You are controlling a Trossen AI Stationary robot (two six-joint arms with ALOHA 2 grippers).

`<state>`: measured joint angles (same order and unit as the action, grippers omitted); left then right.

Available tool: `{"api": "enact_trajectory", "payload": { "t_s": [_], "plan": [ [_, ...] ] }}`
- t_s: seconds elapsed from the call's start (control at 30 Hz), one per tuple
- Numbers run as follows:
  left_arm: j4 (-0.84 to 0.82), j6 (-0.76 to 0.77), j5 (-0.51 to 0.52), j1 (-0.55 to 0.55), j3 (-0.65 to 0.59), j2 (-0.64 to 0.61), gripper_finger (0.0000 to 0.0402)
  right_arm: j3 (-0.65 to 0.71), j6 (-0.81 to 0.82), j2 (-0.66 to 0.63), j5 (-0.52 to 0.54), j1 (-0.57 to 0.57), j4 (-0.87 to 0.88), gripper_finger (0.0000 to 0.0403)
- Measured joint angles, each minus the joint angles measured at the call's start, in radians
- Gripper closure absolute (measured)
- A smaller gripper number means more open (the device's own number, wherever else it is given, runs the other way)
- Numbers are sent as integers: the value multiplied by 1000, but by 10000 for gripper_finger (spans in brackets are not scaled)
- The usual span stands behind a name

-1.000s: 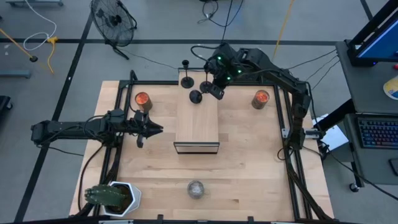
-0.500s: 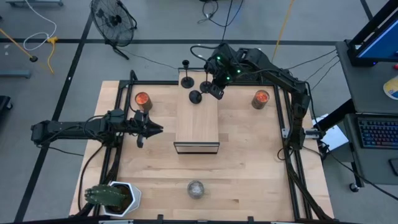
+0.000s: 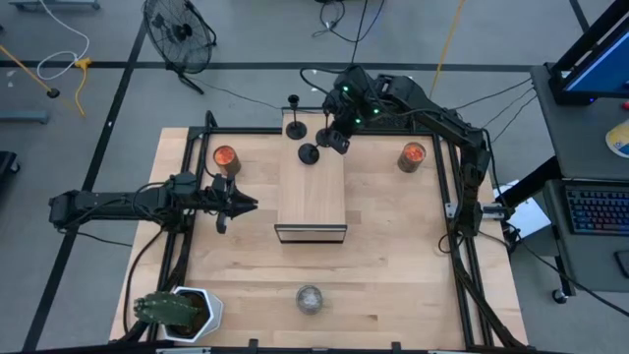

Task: Pick & Place candle stick holders
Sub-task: Put the black candlestick holder on the shelf

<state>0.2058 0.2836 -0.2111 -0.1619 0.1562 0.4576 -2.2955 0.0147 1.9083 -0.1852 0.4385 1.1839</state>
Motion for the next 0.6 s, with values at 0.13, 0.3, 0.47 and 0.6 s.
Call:
{"api": "enact_trajectory", "payload": {
  "t_s": [0.13,0.3,0.47,0.6],
  "plan": [
    [0,0,0,0,0,0,321,0,0,0,0,0,-46,309],
    [0,0,0,0,0,0,321,0,0,0,0,0,-82,303],
    [0,0,0,0,0,0,321,0,-13,0,0,-1,-110,303],
    [0,0,0,0,0,0,321,0,-15,-4,-1,-8,-171,303]
  ]
}}
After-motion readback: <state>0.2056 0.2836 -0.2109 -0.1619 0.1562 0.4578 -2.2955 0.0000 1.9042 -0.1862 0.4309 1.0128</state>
